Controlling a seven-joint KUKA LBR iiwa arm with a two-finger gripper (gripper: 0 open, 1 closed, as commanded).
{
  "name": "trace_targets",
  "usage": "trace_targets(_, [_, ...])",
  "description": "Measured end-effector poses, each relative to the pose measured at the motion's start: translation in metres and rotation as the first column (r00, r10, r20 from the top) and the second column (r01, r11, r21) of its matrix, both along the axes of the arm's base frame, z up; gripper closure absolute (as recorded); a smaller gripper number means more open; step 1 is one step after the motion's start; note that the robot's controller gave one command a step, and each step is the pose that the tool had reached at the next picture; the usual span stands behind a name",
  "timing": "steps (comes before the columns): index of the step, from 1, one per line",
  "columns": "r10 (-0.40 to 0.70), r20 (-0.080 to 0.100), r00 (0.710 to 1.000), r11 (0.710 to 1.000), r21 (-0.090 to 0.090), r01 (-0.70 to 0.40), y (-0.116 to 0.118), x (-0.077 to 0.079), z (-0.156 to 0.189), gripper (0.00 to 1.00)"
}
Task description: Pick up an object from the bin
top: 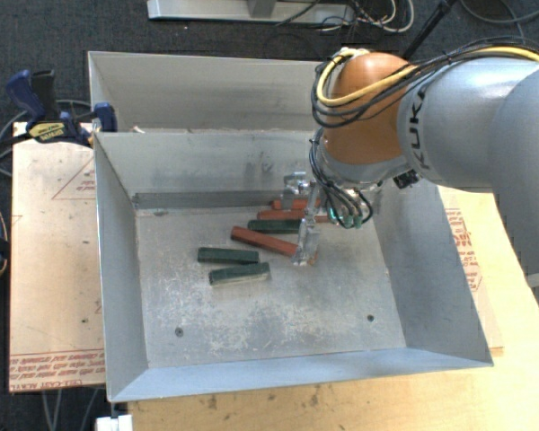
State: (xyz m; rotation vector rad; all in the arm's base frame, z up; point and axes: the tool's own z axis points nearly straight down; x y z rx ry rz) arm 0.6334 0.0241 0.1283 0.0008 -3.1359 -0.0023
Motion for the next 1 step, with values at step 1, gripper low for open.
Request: trace_targets(1, [0.025,0.012,1.000,1.000,0.000,-0.025,-0.0074,-0.0016,-0.0591,0.00])
